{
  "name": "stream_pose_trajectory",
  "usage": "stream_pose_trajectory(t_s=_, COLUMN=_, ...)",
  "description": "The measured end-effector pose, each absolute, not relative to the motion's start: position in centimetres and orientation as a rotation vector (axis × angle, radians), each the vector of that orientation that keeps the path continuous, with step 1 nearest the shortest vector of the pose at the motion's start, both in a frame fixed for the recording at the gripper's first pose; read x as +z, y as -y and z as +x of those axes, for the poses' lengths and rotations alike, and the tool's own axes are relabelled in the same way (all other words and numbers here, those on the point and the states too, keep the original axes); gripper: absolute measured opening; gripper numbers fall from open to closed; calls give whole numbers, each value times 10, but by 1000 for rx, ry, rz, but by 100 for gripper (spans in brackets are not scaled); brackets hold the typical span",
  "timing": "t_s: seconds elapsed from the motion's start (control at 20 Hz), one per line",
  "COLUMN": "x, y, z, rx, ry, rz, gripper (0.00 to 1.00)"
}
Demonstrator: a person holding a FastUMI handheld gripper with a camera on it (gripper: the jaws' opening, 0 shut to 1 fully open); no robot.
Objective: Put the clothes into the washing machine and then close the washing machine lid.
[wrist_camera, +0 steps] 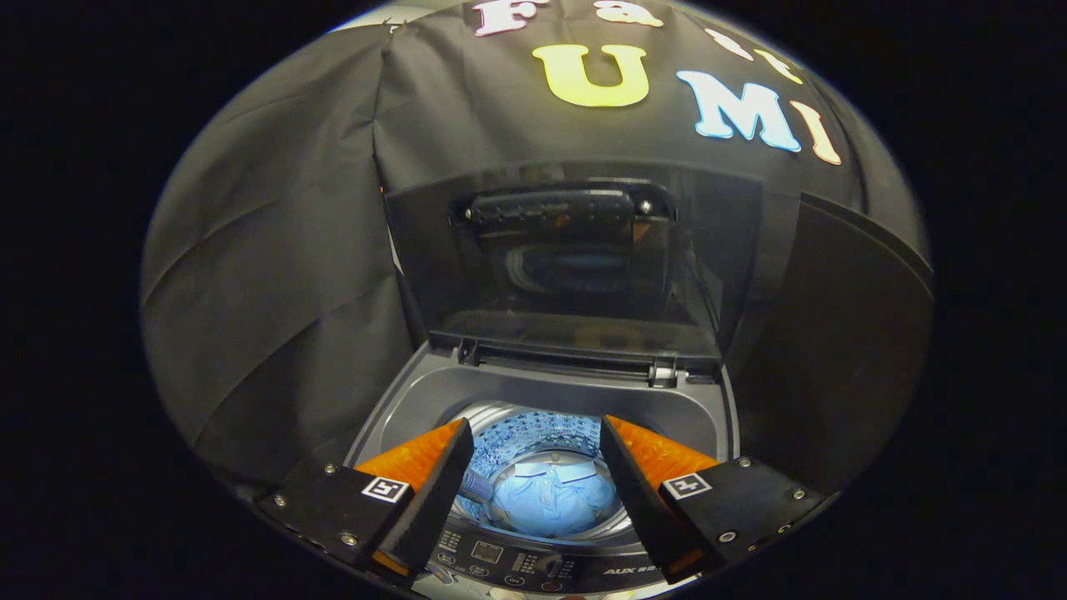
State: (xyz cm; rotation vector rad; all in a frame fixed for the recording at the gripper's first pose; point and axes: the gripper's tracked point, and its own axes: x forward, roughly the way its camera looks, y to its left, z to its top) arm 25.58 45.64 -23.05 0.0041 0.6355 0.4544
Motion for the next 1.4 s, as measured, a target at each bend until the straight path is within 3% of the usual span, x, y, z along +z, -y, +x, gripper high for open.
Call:
stream_pose_trajectory(t_s=0.65, x=-59, y=-366, z=242, rx=410, ry=-258, rz=25, gripper=95)
stream_pose_trajectory(t_s=1.4, x=7, y=-201, z=192, rx=280, ry=-131, rz=0, gripper=95)
